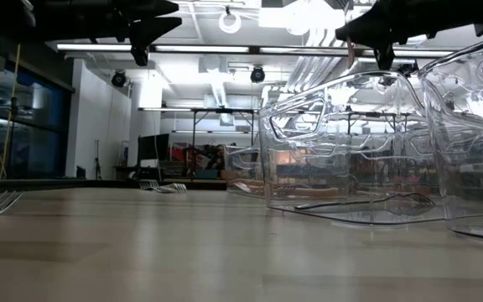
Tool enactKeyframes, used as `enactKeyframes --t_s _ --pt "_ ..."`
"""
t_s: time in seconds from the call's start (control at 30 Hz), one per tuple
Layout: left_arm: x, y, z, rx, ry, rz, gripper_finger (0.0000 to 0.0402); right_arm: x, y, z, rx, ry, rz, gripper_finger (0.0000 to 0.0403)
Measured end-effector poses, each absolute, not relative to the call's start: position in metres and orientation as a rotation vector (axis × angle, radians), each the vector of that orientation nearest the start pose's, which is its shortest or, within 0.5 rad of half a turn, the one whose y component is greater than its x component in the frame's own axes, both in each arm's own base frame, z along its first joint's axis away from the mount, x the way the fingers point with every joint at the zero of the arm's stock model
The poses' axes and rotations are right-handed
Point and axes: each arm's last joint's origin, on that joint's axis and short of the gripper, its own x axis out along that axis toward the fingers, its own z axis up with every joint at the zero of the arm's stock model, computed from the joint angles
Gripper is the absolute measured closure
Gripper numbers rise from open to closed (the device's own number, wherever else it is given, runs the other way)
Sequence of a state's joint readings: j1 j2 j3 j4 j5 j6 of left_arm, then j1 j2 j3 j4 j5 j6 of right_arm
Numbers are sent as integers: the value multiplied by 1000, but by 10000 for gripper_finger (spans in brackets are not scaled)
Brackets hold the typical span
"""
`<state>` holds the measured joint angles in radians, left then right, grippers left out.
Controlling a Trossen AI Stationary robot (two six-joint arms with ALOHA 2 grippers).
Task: Sort silverware by color (type)
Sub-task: Put the orange fork into the right transparent bin
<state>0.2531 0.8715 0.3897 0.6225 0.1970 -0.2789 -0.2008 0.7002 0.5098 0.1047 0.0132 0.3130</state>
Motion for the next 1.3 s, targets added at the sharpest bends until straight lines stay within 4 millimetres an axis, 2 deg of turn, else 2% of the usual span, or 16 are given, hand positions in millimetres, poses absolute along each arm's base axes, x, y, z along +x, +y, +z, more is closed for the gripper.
enactKeyframes --t_s 0.27,0.4,0.6,0.7,0.83,1.0,1.17,1.3 --pt "185 42 259 -245 -147 36 296 163 -33 278 316 55 -223 402" --pt "185 42 259 -244 -147 36 295 166 -37 277 344 88 -315 402" --pt "186 42 259 -244 -147 36 295 171 -59 277 350 465 -638 402" --pt "186 42 259 -244 -147 35 295 174 -75 273 371 642 -723 402" --pt "186 42 259 -244 -147 35 296 181 -98 256 447 818 -729 402" --pt "186 42 259 -244 -146 36 295 187 -124 228 550 954 -745 402" --pt "186 42 259 -252 -147 36 295 190 -140 205 600 1063 -771 400" --pt "186 42 259 -252 -147 36 296 191 -144 189 616 1169 -768 399"
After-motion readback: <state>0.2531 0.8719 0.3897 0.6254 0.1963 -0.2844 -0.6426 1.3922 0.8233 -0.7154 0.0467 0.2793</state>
